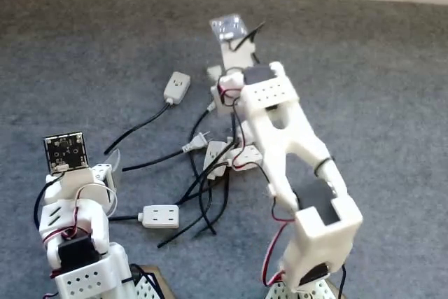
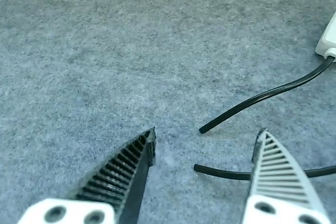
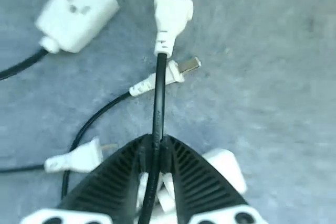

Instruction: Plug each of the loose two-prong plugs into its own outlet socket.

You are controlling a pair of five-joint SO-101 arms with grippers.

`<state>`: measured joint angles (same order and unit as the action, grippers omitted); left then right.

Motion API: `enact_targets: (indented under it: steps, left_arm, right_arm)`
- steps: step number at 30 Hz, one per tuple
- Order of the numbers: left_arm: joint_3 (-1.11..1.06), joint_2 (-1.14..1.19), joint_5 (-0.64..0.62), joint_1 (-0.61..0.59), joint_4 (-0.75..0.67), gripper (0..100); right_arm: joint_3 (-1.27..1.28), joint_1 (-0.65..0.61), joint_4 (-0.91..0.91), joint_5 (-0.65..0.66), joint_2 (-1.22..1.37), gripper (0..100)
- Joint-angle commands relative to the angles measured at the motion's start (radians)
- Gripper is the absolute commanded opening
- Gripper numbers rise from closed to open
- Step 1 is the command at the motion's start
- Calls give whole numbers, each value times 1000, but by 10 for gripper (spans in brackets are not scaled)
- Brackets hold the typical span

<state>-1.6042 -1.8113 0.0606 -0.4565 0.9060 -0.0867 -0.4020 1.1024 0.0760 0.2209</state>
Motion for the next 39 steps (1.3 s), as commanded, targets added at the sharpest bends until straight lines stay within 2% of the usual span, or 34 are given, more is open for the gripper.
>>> enact_targets:
  steps: [1, 4, 8, 11, 15, 19, 24, 30, 33, 37, 39]
  left_arm:
    - [4, -4, 9, 16, -18, 299]
    - [4, -4, 9, 16, -18, 299]
    - [4, -4, 9, 16, -18, 299]
    - [4, -4, 9, 16, -18, 299]
    - [2, -4, 9, 22, -18, 299]
    - [-10, -4, 11, 38, -23, 299]
    - [-10, -4, 11, 38, -23, 299]
    - [-10, -4, 11, 38, -21, 299]
    - [-10, -4, 11, 38, -18, 299]
    - [-10, -4, 11, 38, -20, 299]
    - [-10, -4, 11, 38, -21, 299]
  right_arm:
    - [-143, 36, 193, 124, -163, 5]
    - [-180, 94, 325, 255, -206, 5]
    - [-177, 292, 389, 377, -232, 5]
    - [-67, 455, 351, 430, -217, 5]
    - [174, 578, 237, 500, -231, 5]
    - [441, 610, 143, 557, -329, 5]
    - [762, 611, 61, 601, -593, 5]
    - [1130, 602, -68, 608, -831, 5]
    - [1251, 601, -67, 621, -846, 5]
    - [1325, 657, -65, 749, -852, 5]
    - [1330, 674, -67, 772, -852, 7]
